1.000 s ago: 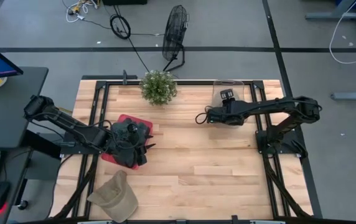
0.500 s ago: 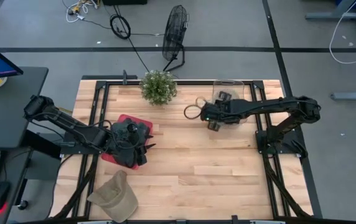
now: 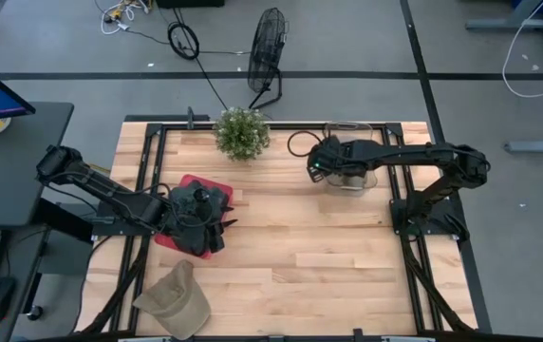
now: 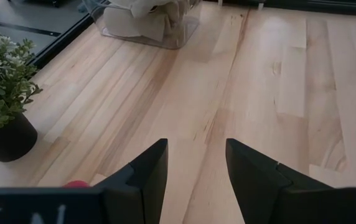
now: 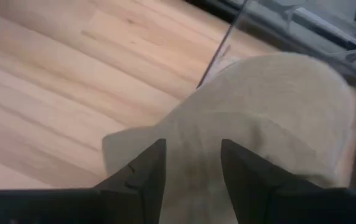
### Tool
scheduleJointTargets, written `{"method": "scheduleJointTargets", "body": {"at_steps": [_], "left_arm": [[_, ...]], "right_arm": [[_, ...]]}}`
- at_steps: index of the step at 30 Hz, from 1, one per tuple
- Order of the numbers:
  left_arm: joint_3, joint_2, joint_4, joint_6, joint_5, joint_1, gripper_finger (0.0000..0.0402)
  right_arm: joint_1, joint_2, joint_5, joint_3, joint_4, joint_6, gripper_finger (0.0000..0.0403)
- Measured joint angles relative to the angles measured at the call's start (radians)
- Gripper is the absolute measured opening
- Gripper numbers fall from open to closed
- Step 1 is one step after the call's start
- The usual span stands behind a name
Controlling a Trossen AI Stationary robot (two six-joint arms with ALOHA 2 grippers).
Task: Pick & Place hat
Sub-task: Put the right brown cap into the transparent bin
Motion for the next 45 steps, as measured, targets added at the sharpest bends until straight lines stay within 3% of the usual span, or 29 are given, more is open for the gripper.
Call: {"method": "scheduleJointTargets", "body": {"at_steps": [10,26,33,36,39,45], "left_arm": [[0.000,0.000,-0.001,0.001,0.000,0.000,0.0165],[0.000,0.000,-0.005,0.000,0.000,0.000,0.0165],[0.000,0.000,-0.005,0.000,0.000,0.000,0.0165],[0.000,0.000,-0.005,0.000,0.000,0.000,0.0165],[0.000,0.000,-0.005,0.000,0.000,0.000,0.0165],[0.000,0.000,-0.005,0.008,0.000,0.000,0.0165]], "right_arm": [[0.041,-0.021,-0.013,0.001,-0.097,0.027,0.0158],[0.076,-0.065,0.077,0.001,-0.228,0.166,0.0158],[0.065,-0.063,0.056,-0.074,-0.062,0.160,0.0158],[0.049,-0.063,0.069,-0.090,-0.073,0.155,0.0155],[0.040,-0.063,0.125,-0.106,-0.131,0.152,0.0131],[0.050,-0.063,0.132,-0.117,-0.210,0.034,0.0014]]}}
